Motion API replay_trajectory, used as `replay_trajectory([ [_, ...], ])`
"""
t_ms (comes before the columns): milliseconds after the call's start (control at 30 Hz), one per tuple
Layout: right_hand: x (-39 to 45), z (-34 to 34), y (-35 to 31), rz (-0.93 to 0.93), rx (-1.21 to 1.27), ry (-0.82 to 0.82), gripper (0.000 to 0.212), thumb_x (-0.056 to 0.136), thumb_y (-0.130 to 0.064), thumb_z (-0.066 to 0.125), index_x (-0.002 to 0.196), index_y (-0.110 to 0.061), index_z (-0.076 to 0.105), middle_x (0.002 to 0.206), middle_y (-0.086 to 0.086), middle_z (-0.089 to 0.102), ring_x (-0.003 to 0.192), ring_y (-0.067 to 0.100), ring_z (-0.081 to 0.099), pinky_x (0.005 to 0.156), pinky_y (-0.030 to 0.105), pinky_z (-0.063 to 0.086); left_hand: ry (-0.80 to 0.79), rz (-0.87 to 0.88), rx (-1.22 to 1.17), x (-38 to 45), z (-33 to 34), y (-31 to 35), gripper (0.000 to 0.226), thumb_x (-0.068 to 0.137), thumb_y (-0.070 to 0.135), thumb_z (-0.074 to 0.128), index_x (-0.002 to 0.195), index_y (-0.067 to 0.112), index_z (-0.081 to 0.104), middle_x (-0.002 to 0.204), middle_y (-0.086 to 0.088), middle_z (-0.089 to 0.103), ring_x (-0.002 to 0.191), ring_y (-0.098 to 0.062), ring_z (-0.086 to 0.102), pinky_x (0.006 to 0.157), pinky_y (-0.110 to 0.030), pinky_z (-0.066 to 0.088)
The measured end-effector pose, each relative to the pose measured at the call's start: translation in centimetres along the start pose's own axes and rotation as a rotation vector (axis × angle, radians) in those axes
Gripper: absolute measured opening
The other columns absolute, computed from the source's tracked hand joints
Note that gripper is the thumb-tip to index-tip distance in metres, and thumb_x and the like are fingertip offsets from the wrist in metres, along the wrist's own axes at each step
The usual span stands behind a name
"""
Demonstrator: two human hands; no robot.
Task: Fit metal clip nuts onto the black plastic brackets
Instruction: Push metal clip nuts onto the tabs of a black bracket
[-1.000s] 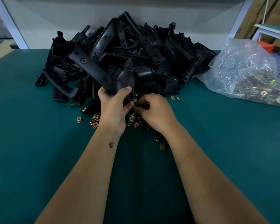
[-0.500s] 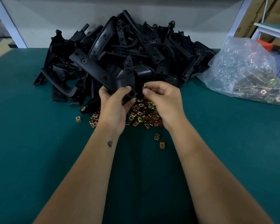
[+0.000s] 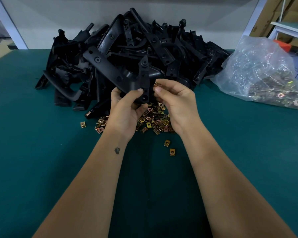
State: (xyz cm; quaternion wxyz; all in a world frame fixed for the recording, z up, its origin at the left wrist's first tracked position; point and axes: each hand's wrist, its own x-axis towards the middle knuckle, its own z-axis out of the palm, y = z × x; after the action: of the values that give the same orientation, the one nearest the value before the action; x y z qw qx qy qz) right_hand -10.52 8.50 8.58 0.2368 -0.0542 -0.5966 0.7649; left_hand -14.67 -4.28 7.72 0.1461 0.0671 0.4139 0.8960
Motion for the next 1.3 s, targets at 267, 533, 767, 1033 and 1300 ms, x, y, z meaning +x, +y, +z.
replay_trajectory([
  [267,0.10,-0.03,0.13,0.033,0.073,0.019,0.016,0.091,0.001,0.063,0.101,-0.006,0.072,0.086,0.004,0.073,0.080,0.013,0.067,0.075,0.024,0.052,0.005,0.004,0.108,-0.11,0.14,-0.01,0.028,0.094,0.024,0.066,0.116,0.023,0.048,0.108,0.003,0.067,0.088,-0.012,0.066,0.059,-0.024,0.051],
  [533,0.06,0.18,0.11,0.035,0.111,0.025,0.015,0.091,0.001,0.063,0.099,-0.007,0.073,0.097,0.012,0.073,0.085,0.018,0.067,0.077,0.026,0.054,0.009,-0.005,0.213,-0.31,0.22,-0.11,0.030,0.095,0.027,0.065,0.118,0.027,0.047,0.120,0.002,0.067,0.105,-0.015,0.065,0.068,-0.027,0.054],
  [767,0.09,0.18,0.19,0.028,0.129,0.024,0.017,0.092,0.001,0.061,0.097,-0.008,0.073,0.091,0.009,0.073,0.082,0.016,0.067,0.076,0.025,0.054,0.037,-0.009,0.223,-0.33,0.33,-0.18,0.031,0.094,0.027,0.066,0.119,0.027,0.047,0.122,0.001,0.065,0.104,-0.015,0.063,0.060,-0.024,0.052],
  [1033,0.08,0.20,0.14,0.014,0.101,0.033,0.016,0.091,0.001,0.062,0.095,-0.009,0.074,0.091,0.007,0.074,0.080,0.014,0.066,0.074,0.024,0.053,0.034,-0.015,0.245,-0.38,0.34,-0.14,0.031,0.094,0.028,0.066,0.118,0.029,0.046,0.129,-0.001,0.063,0.112,-0.018,0.062,0.062,-0.025,0.053],
  [1300,0.02,0.26,0.20,0.037,0.115,0.014,0.014,0.091,0.000,0.063,0.096,-0.007,0.074,0.098,0.013,0.073,0.088,0.020,0.066,0.076,0.026,0.053,0.016,-0.002,0.280,-0.27,0.12,-0.30,0.030,0.094,0.028,0.066,0.116,0.030,0.045,0.123,0.002,0.064,0.110,-0.016,0.063,0.064,-0.025,0.054],
])
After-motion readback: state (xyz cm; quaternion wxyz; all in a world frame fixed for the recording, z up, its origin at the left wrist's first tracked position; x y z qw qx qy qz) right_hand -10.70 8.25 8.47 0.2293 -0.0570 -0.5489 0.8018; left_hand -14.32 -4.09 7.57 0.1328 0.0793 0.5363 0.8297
